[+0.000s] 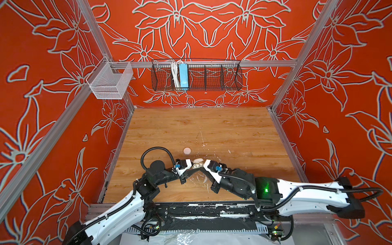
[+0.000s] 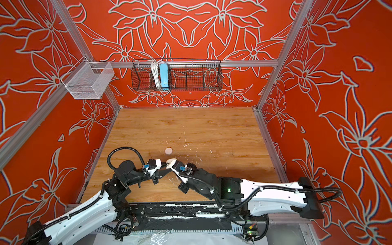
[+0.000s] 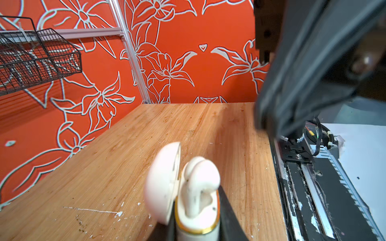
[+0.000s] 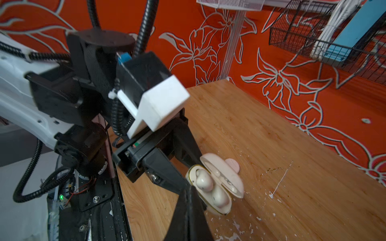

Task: Insert wireless bluetooth earbuds into charging case
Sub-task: Touch the wireless bluetooth earbud to the charging case.

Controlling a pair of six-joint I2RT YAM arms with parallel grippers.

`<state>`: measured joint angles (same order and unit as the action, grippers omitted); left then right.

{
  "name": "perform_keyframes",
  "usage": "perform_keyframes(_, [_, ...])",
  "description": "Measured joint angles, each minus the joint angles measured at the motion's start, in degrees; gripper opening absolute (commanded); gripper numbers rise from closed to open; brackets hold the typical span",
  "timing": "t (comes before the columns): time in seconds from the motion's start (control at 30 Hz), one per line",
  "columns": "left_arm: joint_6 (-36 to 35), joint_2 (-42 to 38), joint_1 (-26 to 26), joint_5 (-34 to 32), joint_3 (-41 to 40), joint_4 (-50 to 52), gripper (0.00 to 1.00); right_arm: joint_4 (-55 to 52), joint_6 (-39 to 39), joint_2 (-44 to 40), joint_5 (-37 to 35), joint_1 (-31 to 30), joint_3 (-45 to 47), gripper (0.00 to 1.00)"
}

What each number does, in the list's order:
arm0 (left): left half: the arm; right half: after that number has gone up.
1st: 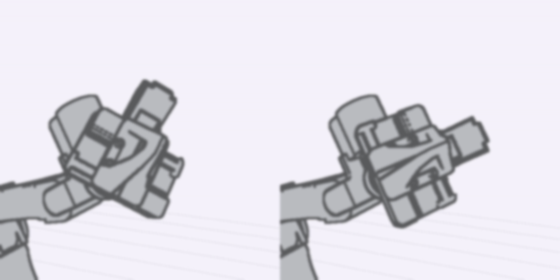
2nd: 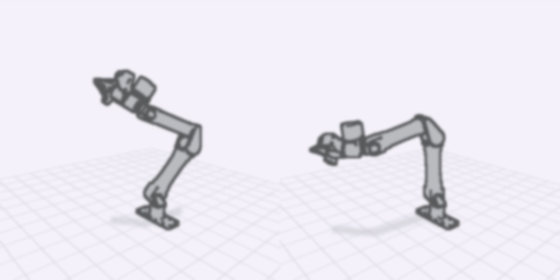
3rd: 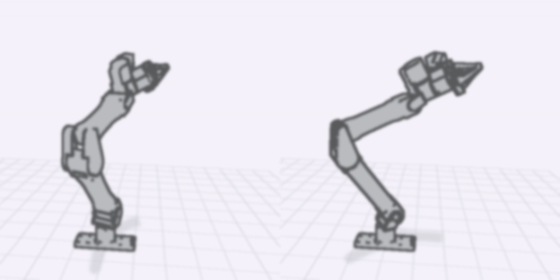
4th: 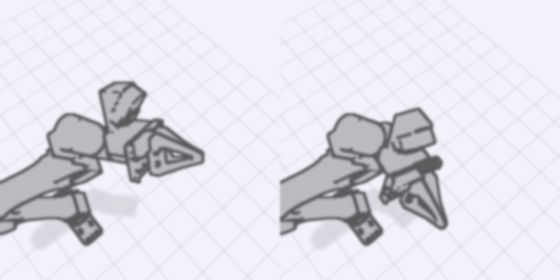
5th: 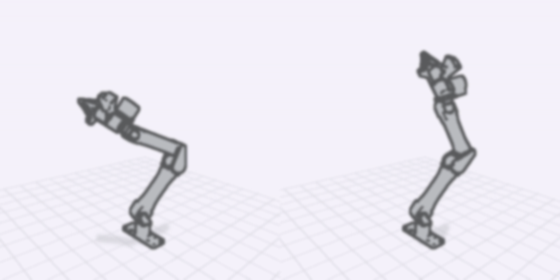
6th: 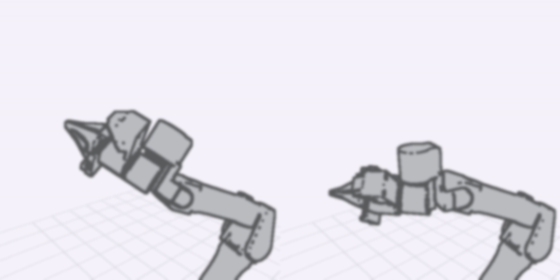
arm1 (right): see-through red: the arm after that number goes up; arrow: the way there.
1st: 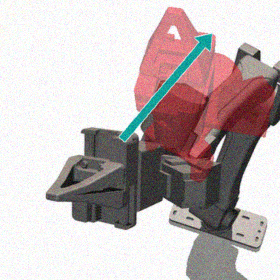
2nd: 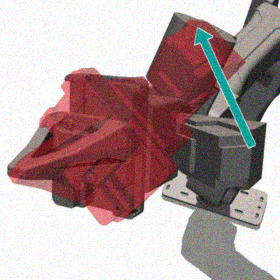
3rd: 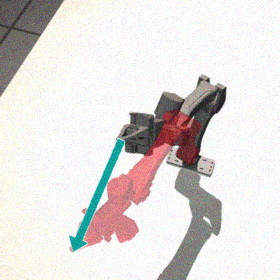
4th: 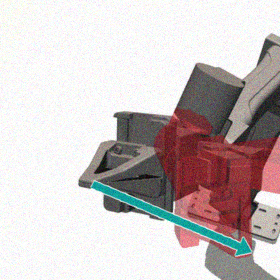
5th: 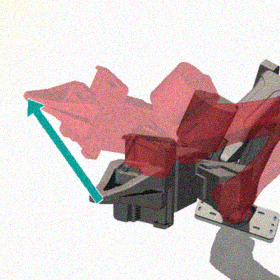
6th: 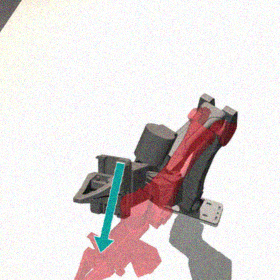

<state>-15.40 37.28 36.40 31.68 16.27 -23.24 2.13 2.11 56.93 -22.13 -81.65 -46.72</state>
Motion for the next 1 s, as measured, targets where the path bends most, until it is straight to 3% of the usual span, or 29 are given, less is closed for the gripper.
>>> perform_keyframes(0.47, [0.0,-0.04,0.0,0.57,0.0,0.02,0.0,-2.34,2.03,9.9,-2.1,2.95,-6.05,0.0])
perform_keyframes(0.87, [0.02,-0.17,0.0,0.42,0.0,1.2,0.0,1.44,4.98,10.69,-1.81,2.95,-3.87,0.01])
perform_keyframes(1.0, [0.02,-0.13,0.0,0.44,0.0,0.22,0.0,0.35,4.92,7.17,-1.99,2.97,-3.26,0.24])
